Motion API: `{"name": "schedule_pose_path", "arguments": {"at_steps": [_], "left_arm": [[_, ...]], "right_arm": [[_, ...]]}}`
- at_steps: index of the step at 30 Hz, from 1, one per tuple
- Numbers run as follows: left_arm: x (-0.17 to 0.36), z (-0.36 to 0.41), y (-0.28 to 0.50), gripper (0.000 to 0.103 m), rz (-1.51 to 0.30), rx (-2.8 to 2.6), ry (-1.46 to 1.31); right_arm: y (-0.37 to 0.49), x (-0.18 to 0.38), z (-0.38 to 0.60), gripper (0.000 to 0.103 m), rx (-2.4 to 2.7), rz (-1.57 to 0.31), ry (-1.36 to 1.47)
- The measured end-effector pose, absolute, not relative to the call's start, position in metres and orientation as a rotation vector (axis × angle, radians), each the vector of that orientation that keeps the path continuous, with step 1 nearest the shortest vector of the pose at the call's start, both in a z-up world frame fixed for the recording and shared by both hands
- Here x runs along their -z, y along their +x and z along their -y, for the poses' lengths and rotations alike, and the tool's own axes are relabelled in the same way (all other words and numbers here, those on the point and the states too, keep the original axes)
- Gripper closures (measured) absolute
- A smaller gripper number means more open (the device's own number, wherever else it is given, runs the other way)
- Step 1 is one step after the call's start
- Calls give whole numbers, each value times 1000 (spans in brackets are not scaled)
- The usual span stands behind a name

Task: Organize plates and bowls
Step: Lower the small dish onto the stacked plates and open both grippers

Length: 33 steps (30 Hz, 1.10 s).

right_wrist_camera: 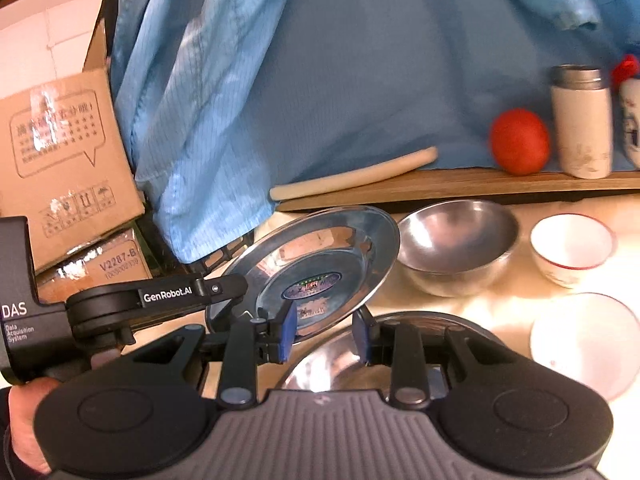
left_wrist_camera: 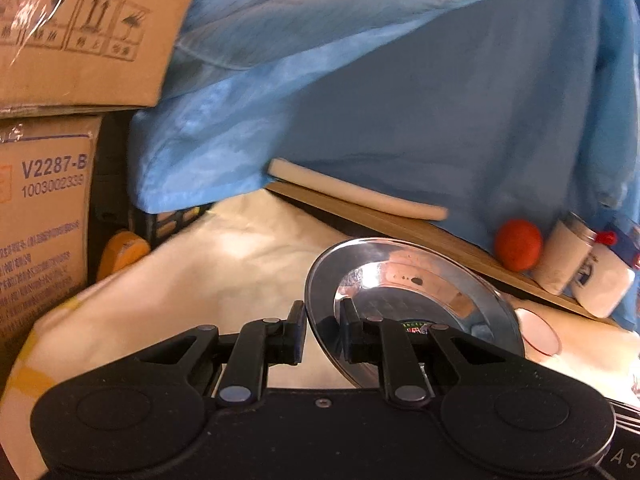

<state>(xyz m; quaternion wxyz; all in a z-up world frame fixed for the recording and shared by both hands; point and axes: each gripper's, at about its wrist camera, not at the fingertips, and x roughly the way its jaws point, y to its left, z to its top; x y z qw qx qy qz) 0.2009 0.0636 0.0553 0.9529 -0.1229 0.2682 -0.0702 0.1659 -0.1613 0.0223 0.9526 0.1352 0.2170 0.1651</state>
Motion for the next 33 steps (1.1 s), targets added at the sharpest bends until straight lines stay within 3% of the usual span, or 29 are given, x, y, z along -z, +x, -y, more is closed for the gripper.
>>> {"name": "schedule_pose_path", "arguments": {"at_steps": [16, 33], "left_arm": [[-50, -9, 146, 84, -567, 232, -198], [-39, -8, 122, 84, -606, 216, -179]], "right_arm": [[99, -5, 211, 69, -257, -422, 340], [79, 10, 215, 69, -277, -460, 353]]}}
